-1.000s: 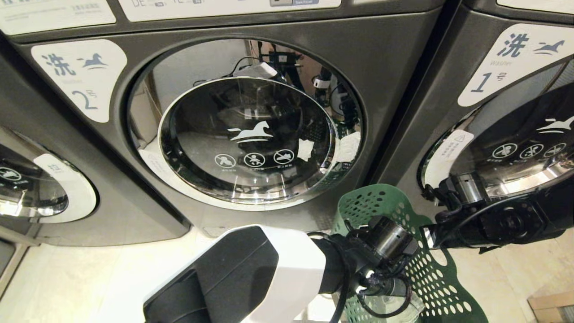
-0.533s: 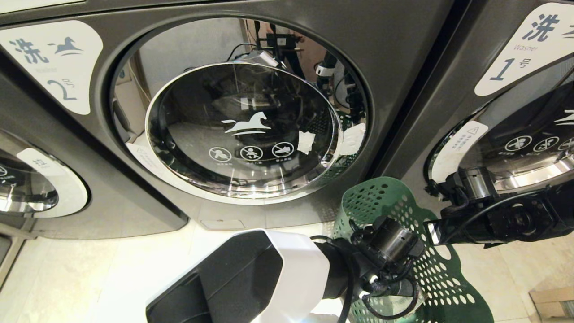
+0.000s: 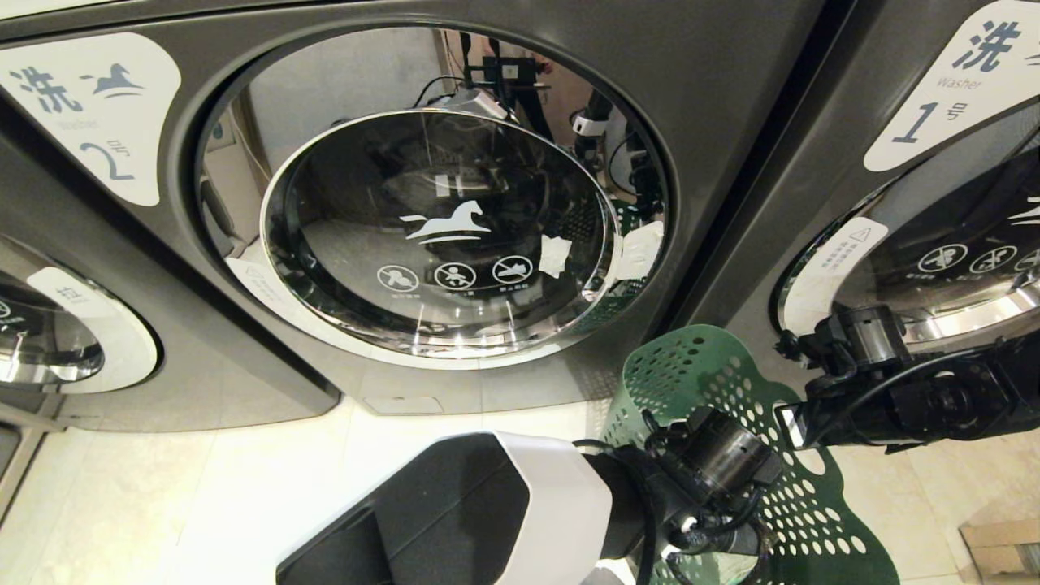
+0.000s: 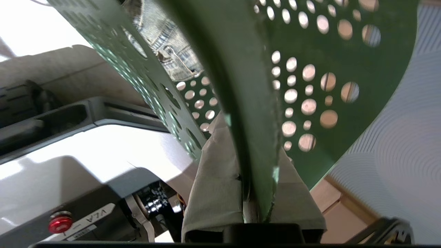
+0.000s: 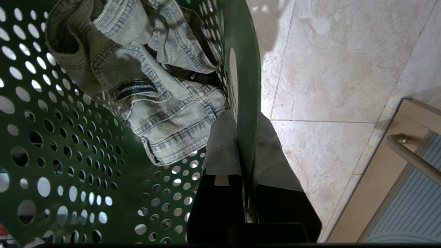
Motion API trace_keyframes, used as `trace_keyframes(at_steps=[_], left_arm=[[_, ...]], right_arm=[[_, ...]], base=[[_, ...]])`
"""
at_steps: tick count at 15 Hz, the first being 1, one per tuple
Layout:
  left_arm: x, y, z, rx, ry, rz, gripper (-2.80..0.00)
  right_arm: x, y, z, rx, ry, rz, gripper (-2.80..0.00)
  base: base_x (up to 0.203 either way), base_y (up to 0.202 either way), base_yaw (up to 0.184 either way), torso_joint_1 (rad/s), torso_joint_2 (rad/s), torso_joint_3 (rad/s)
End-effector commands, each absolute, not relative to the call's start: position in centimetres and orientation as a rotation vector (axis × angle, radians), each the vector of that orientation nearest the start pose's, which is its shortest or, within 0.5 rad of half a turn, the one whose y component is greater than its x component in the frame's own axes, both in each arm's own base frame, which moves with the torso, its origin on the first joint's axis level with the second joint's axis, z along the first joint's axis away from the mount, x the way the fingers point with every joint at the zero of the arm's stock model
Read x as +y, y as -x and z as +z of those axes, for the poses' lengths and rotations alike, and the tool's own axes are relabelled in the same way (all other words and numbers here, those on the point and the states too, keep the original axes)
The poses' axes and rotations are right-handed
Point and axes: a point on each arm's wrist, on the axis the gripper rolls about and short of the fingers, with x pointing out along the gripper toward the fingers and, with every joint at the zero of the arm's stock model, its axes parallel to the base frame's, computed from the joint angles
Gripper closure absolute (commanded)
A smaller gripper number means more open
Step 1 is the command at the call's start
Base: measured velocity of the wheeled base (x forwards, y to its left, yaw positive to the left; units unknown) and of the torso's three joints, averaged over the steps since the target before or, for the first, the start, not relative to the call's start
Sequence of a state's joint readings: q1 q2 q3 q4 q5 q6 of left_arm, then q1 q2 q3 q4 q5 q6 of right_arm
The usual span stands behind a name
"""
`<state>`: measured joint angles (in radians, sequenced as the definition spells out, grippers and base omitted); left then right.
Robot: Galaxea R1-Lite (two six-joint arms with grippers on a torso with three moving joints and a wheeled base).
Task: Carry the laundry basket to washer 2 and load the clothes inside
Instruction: Pick up the clothes basket and put it beside the washing machine
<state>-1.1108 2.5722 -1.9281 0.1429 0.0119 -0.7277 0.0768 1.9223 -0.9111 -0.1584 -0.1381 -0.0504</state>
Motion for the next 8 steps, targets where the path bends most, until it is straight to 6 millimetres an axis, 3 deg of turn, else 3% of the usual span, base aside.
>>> trace_keyframes(at_steps=[1, 8], left_arm=[[-45.93, -22.34, 3.72, 1.027, 0.181, -0.716, 0.00], [-46.04, -22.15, 3.43, 1.030, 0.170, -0.720, 0.00]], right_arm=[[2.13, -32.47, 9.51, 0.856, 0.141, -0.038, 0.00], [1.89, -31.86, 8.81, 0.875, 0.139, -0.042, 0.00]], base=[[0.000, 0.000, 0.000, 0.000, 0.00, 0.000], [0.000, 0.000, 0.000, 0.000, 0.00, 0.000]])
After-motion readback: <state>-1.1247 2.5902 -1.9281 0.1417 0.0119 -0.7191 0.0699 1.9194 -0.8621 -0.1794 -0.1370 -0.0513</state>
